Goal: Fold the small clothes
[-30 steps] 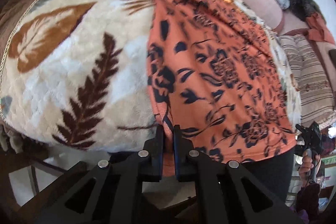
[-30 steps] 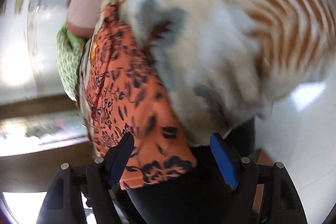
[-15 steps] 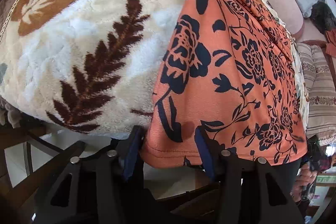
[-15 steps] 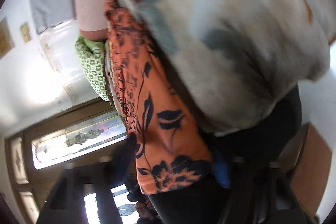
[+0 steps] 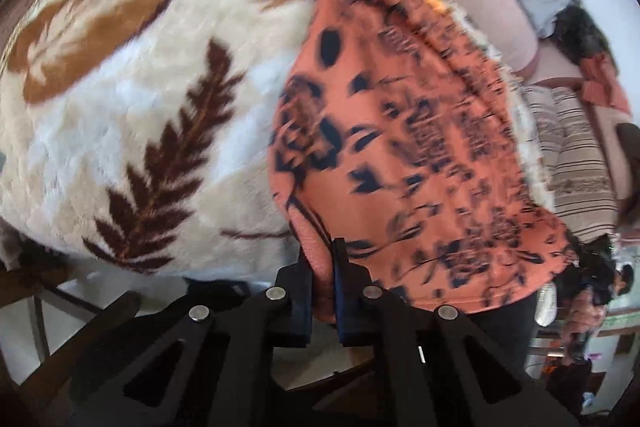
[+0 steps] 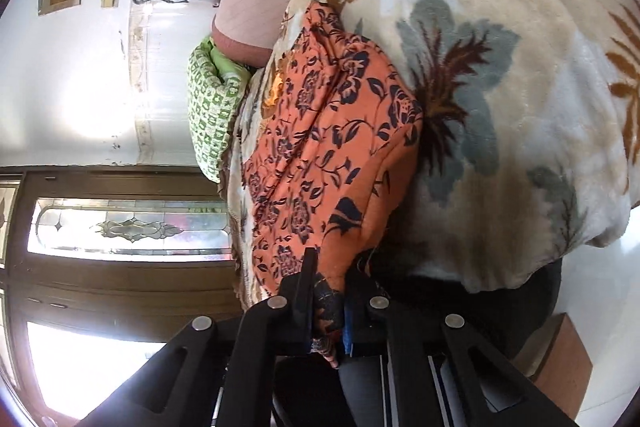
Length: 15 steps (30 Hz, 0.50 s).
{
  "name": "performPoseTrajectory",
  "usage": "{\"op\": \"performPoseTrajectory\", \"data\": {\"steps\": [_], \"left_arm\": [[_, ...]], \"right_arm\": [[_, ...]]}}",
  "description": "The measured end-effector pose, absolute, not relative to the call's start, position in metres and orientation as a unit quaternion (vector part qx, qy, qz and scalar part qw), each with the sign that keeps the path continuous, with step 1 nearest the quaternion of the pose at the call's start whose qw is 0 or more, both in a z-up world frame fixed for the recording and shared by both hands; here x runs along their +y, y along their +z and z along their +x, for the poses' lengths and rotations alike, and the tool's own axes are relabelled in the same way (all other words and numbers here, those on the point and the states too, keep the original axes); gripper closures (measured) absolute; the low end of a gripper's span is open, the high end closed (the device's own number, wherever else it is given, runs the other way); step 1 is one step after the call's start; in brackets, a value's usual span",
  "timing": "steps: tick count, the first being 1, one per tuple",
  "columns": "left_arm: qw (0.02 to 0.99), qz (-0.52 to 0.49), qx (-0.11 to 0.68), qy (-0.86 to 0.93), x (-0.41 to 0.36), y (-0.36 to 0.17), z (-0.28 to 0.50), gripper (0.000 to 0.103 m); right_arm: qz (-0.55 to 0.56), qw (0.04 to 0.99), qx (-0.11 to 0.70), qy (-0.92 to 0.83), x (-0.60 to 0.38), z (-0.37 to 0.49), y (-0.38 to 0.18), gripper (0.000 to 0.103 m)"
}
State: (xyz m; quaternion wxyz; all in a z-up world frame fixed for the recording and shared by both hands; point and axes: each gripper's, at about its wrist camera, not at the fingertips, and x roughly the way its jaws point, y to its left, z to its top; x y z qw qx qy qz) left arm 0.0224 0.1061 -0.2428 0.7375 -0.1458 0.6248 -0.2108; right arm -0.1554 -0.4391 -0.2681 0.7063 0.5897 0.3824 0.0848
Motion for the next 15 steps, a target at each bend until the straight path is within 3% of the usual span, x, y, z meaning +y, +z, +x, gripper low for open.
{"op": "performPoseTrajectory", "data": {"steps": [9,15], "left_arm": [[0.753,-0.201,0.57,-0.258,0.105,-0.173,0.081,0.095],[0.769,-0.209,0.555,-0.238,0.092,-0.15,0.167,0.095]], "right_arm": [[0.593,0.73,0.327,0.093,-0.464,-0.127,-0.22,0.093],[0.588,0.747,0.299,0.084,-0.494,-0.065,-0.194,0.093]]}}
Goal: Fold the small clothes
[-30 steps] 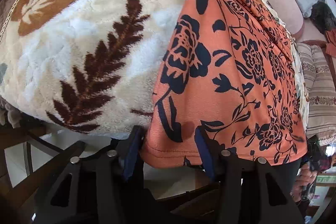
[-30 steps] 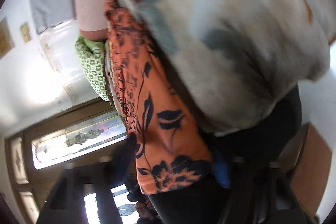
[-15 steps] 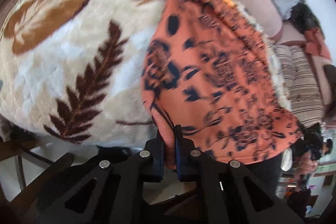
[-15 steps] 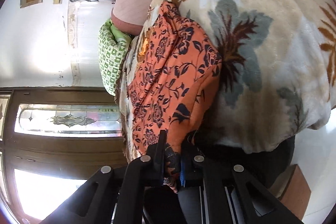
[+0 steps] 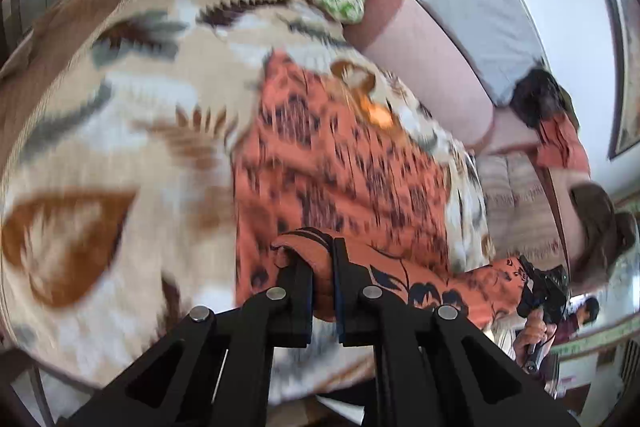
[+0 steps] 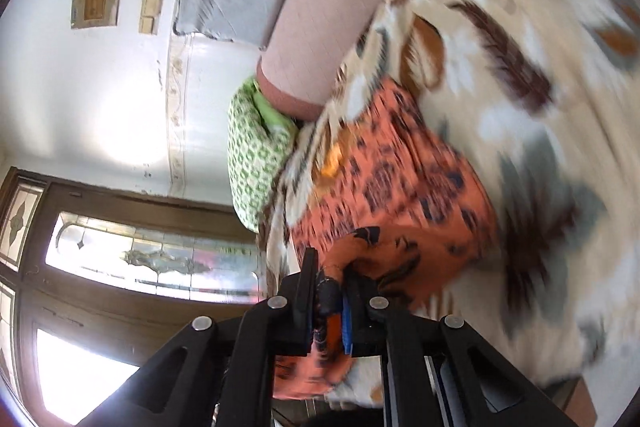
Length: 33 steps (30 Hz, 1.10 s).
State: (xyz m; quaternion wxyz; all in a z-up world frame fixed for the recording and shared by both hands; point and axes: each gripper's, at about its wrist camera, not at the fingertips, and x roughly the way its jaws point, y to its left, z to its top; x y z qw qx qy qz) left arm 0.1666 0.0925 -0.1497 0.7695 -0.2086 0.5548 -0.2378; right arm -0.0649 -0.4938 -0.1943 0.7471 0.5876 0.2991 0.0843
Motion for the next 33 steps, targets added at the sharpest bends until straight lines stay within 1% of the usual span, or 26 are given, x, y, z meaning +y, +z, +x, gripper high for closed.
{"op": "performPoseTrajectory", "data": {"steps": [3,6,9,12,13,14,15,16,17,18,19,20,21,22,23,24,25,27,29,30,31,32,33], "left_arm": [[0.773,-0.213,0.552,-0.227,0.084,-0.148,0.223,0.095],[0.777,-0.21,0.553,-0.215,0.062,-0.16,0.286,0.095],[0.78,-0.205,0.555,-0.202,0.038,-0.181,0.346,0.095],[0.774,-0.203,0.572,-0.179,0.021,-0.218,0.393,0.095],[0.771,-0.2,0.581,-0.166,0.018,-0.234,0.405,0.095],[0.77,-0.202,0.586,-0.15,0.017,-0.248,0.412,0.094],[0.767,-0.21,0.59,-0.141,0.018,-0.26,0.417,0.093],[0.762,-0.226,0.59,-0.141,0.02,-0.271,0.42,0.092],[0.76,-0.244,0.585,-0.145,0.023,-0.278,0.422,0.09],[0.761,-0.259,0.575,-0.151,0.026,-0.279,0.421,0.088],[0.766,-0.276,0.557,-0.162,0.031,-0.276,0.417,0.085],[0.774,-0.285,0.541,-0.168,0.034,-0.271,0.414,0.084],[0.784,-0.294,0.518,-0.175,0.039,-0.263,0.409,0.078],[0.798,-0.303,0.49,-0.176,0.044,-0.253,0.402,0.065],[0.821,-0.306,0.456,-0.158,0.049,-0.239,0.389,0.056],[0.838,-0.298,0.435,-0.142,0.05,-0.227,0.378,0.042],[0.851,-0.281,0.423,-0.136,0.046,-0.217,0.366,0.039],[0.861,-0.268,0.409,-0.142,0.037,-0.203,0.337,0.039],[0.865,-0.251,0.412,-0.139,0.024,-0.199,0.31,0.039],[0.867,-0.236,0.418,-0.132,0.014,-0.201,0.293,0.039],[0.868,-0.227,0.425,-0.12,0.01,-0.204,0.284,0.039],[0.865,-0.215,0.442,-0.098,0.004,-0.212,0.272,0.039],[0.859,-0.213,0.456,-0.092,0.002,-0.221,0.266,0.039]], "right_arm": [[0.587,0.753,0.288,0.073,-0.511,-0.015,-0.188,0.093],[0.588,0.756,0.282,0.055,-0.526,0.046,-0.191,0.093],[0.588,0.755,0.288,0.033,-0.537,0.109,-0.207,0.093],[0.577,0.76,0.3,0.01,-0.544,0.17,-0.232,0.092],[0.583,0.752,0.307,0.008,-0.546,0.187,-0.244,0.089],[0.593,0.739,0.319,0.001,-0.549,0.202,-0.26,0.088],[0.597,0.729,0.335,-0.012,-0.551,0.214,-0.275,0.084],[0.598,0.722,0.348,-0.022,-0.554,0.223,-0.287,0.076],[0.6,0.715,0.357,-0.024,-0.558,0.23,-0.299,0.069],[0.607,0.71,0.357,-0.024,-0.562,0.233,-0.309,0.052],[0.618,0.705,0.347,-0.021,-0.566,0.234,-0.315,0.037],[0.634,0.702,0.323,-0.014,-0.57,0.23,-0.318,0.034],[0.642,0.705,0.3,-0.011,-0.574,0.224,-0.317,0.029],[0.642,0.715,0.277,-0.012,-0.58,0.216,-0.31,0.027],[0.639,0.725,0.259,-0.01,-0.583,0.209,-0.303,0.027],[0.632,0.733,0.25,-0.009,-0.584,0.204,-0.295,0.027],[0.617,0.745,0.252,-0.011,-0.582,0.199,-0.285,0.027],[0.557,0.781,0.283,0.002,-0.563,0.198,-0.259,0.027],[0.464,0.815,0.346,0.019,-0.522,0.206,-0.234,0.029],[0.415,0.828,0.377,0.031,-0.496,0.211,-0.225,0.032],[0.377,0.833,0.401,0.048,-0.469,0.214,-0.219,0.039],[0.335,0.834,0.432,0.073,-0.433,0.22,-0.217,0.045],[0.311,0.831,0.452,0.089,-0.409,0.224,-0.218,0.057]]}}
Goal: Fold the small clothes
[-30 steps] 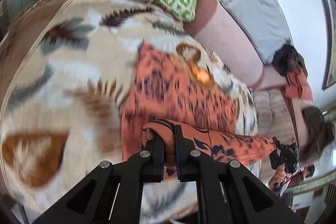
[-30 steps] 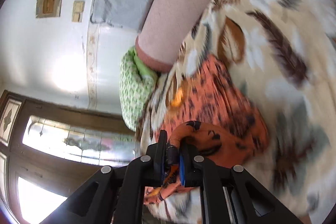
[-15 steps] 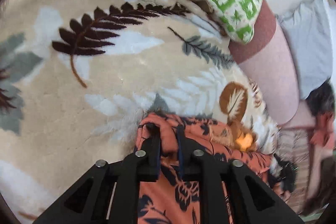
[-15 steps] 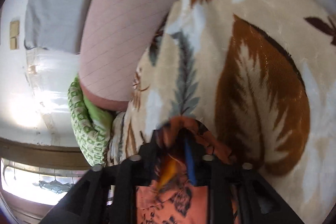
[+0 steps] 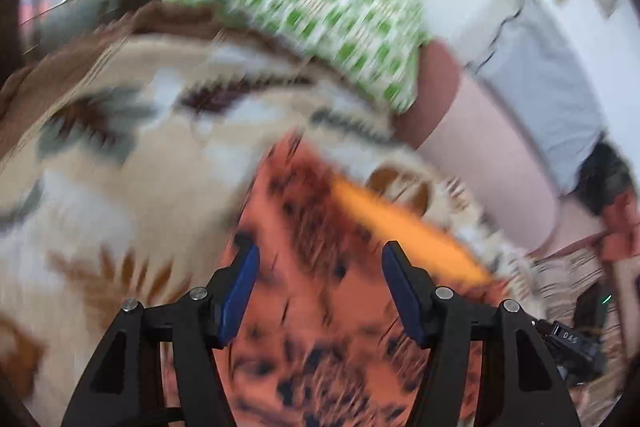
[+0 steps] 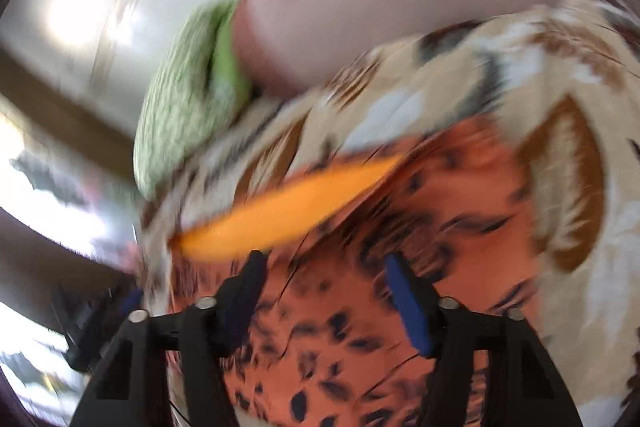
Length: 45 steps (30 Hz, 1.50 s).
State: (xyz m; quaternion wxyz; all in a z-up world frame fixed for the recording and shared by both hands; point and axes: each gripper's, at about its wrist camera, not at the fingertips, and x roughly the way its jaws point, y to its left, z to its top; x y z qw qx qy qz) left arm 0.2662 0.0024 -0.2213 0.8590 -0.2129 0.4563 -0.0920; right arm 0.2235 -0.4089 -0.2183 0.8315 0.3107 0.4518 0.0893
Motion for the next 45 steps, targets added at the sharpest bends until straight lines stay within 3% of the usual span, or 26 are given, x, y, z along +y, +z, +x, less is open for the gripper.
{"op": "performPoseTrajectory", "data": {"steps": [1,6,11,16,22,28,31,36,41,45], "left_arm": [[0.853,-0.214,0.467,-0.093,0.0,-0.228,0.265,0.039],[0.861,-0.166,0.478,-0.054,0.002,-0.251,0.269,0.039],[0.859,-0.177,0.478,-0.041,0.025,-0.257,0.285,0.039],[0.85,-0.221,0.477,-0.017,0.052,-0.257,0.294,0.039],[0.859,-0.16,0.487,0.008,0.056,-0.252,0.289,0.039],[0.859,-0.066,0.509,0.004,0.041,-0.275,0.285,0.036],[0.86,-0.063,0.506,0.005,0.044,-0.27,0.282,0.036],[0.876,-0.108,0.47,0.014,0.068,-0.242,0.271,0.037],[0.867,-0.083,0.49,0.014,0.064,-0.239,0.262,0.036],[0.851,-0.11,0.513,-0.009,0.057,-0.236,0.25,0.026]], "right_arm": [[0.283,0.826,0.475,0.109,-0.38,0.229,-0.222,0.065],[0.205,0.801,0.549,0.125,-0.28,0.261,-0.26,0.064],[0.19,0.837,0.511,0.053,-0.268,0.337,-0.269,0.064],[0.255,0.841,0.477,0.009,-0.29,0.376,-0.258,0.064],[0.216,0.848,0.479,0.061,-0.261,0.312,-0.232,0.064],[0.191,0.84,0.506,0.042,-0.241,0.225,-0.269,0.065],[0.143,0.867,0.476,0.031,-0.231,0.205,-0.265,0.065],[0.207,0.872,0.436,0.077,-0.222,0.182,-0.235,0.064],[0.21,0.845,0.483,0.088,-0.198,0.178,-0.274,0.065],[0.282,0.828,0.475,0.095,-0.219,0.165,-0.257,0.066]]}}
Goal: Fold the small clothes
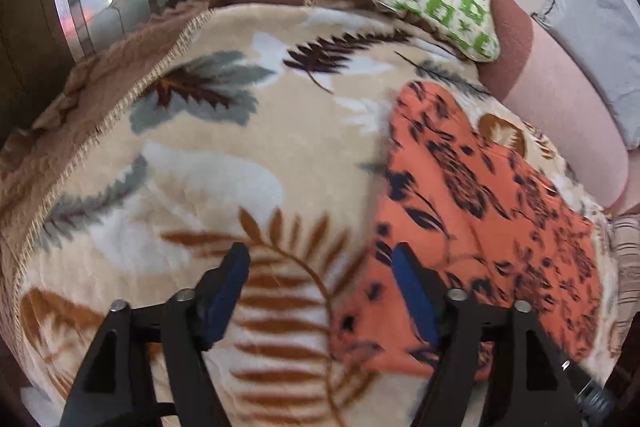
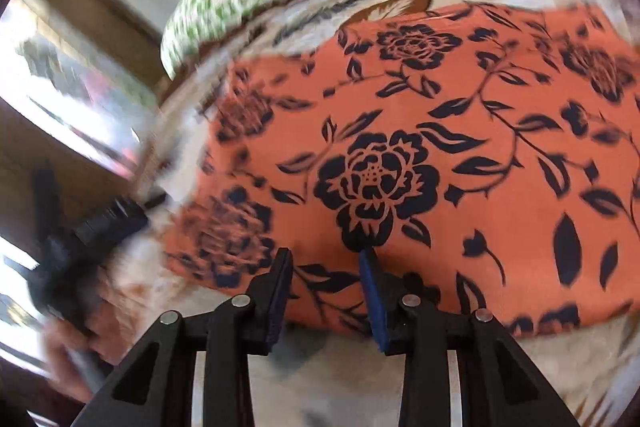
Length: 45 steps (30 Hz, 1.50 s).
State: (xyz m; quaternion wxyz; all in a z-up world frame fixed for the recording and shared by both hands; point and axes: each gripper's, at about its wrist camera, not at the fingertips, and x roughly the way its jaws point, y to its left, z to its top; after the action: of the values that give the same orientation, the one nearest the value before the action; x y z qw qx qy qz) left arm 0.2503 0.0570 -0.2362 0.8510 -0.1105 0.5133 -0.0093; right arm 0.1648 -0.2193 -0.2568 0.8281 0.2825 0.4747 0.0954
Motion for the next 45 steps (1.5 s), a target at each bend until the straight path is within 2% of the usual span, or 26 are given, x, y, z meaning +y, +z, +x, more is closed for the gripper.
{"op": "performPoseTrajectory", "data": {"steps": [3,4,6,12,18,24,31,32,33,34,35,36,37,40,45], "left_arm": [[0.841,-0.125,0.526,-0.027,0.046,-0.234,0.236,0.024],[0.833,-0.14,0.533,-0.046,0.041,-0.236,0.229,0.024],[0.817,-0.168,0.547,-0.064,0.035,-0.242,0.221,0.024],[0.783,-0.217,0.577,-0.081,0.009,-0.263,0.199,0.024],[0.773,-0.23,0.585,-0.089,-0.017,-0.271,0.189,0.024],[0.76,-0.272,0.583,-0.087,-0.022,-0.279,0.207,0.009],[0.792,-0.302,0.526,-0.074,-0.02,-0.281,0.236,0.009],[0.797,-0.298,0.52,-0.072,-0.021,-0.281,0.238,0.011],[0.804,-0.291,0.514,-0.066,-0.022,-0.28,0.239,0.028],[0.81,-0.283,0.51,-0.06,-0.022,-0.28,0.24,0.062],[0.811,-0.28,0.51,-0.061,-0.023,-0.283,0.242,0.07],[0.807,-0.288,0.511,-0.068,-0.022,-0.288,0.244,0.073],[0.806,-0.299,0.507,-0.067,-0.019,-0.292,0.244,0.078],[0.81,-0.297,0.5,-0.076,-0.018,-0.289,0.241,0.083],[0.814,-0.297,0.493,-0.083,-0.012,-0.277,0.227,0.085]], "right_arm": [[0.341,0.826,0.443,0.081,-0.256,0.139,-0.237,0.061],[0.375,0.817,0.432,0.077,-0.272,0.129,-0.234,0.051],[0.454,0.788,0.409,0.074,-0.31,0.107,-0.232,0.038],[0.526,0.773,0.355,0.02,-0.374,0.044,-0.238,0.038],[0.584,0.724,0.366,-0.005,-0.398,0.037,-0.272,0.038],[0.617,0.692,0.371,-0.047,-0.414,0.032,-0.307,0.038],[0.616,0.718,0.315,-0.078,-0.43,0.055,-0.32,0.039],[0.61,0.725,0.311,-0.078,-0.43,0.06,-0.32,0.039],[0.607,0.728,0.31,-0.081,-0.431,0.064,-0.321,0.039],[0.601,0.733,0.308,-0.082,-0.43,0.067,-0.32,0.046],[0.591,0.741,0.307,-0.085,-0.429,0.07,-0.319,0.056],[0.578,0.748,0.314,-0.092,-0.428,0.073,-0.319,0.078],[0.574,0.749,0.32,-0.089,-0.429,0.073,-0.32,0.081],[0.582,0.746,0.311,-0.09,-0.43,0.068,-0.323,0.085],[0.507,0.8,0.303,-0.102,-0.414,0.059,-0.286,0.086]]}}
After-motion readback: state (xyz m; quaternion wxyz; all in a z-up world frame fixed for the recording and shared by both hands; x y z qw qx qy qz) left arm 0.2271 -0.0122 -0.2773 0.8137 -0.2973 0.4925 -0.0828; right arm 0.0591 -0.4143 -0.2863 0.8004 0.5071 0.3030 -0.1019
